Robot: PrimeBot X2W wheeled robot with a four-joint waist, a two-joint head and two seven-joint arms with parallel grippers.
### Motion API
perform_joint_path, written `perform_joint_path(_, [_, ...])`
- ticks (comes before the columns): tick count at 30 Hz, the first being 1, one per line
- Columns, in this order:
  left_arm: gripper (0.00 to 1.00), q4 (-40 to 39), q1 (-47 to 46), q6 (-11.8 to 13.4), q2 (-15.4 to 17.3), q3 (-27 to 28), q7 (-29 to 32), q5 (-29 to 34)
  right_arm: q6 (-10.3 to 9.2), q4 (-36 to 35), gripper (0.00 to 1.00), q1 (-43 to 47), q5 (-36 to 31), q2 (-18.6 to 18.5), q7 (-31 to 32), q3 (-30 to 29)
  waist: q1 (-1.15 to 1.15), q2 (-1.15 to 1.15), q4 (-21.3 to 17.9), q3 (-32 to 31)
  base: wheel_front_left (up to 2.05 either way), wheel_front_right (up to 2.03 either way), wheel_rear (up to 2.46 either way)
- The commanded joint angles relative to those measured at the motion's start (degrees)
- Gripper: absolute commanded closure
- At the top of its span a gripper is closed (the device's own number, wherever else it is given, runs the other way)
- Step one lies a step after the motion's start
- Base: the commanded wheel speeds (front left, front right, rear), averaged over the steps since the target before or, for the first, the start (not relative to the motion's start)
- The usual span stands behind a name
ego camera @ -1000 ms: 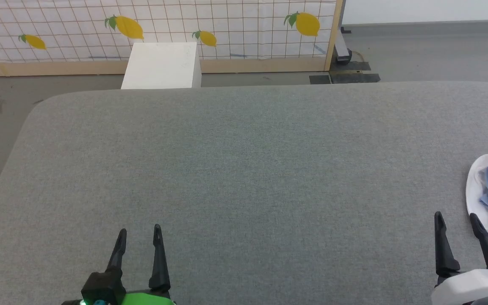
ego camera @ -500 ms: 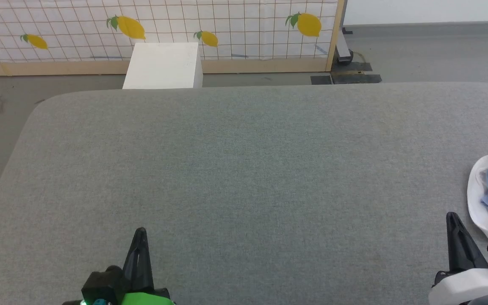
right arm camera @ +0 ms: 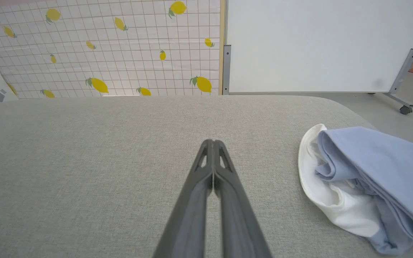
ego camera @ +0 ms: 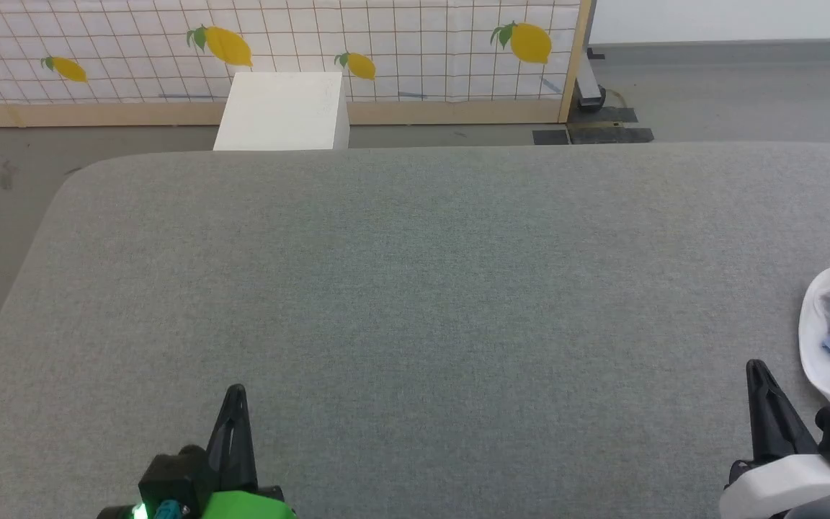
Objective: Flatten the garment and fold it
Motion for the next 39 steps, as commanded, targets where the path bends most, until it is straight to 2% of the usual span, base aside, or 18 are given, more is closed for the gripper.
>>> perform_joint_path(1, [1.00,0.2,-1.4,-0.5,-0.2,0.3,0.4,0.5,-0.02,-0.4,1.00,-1.1,-0.4,0.0,0.3,0.5,0.00,0.00,0.1,0.0,0.00,0.00,0.00])
perform_joint_path(39, [1.00,0.6,-4.2,-2.6,-0.4,2.7,4.8,4.0,-0.04,-1.2,1.00,-2.9,-1.5,0.1,2.2,4.2,0.00,0.00,1.2,-0.1,0.00,0.00,0.00])
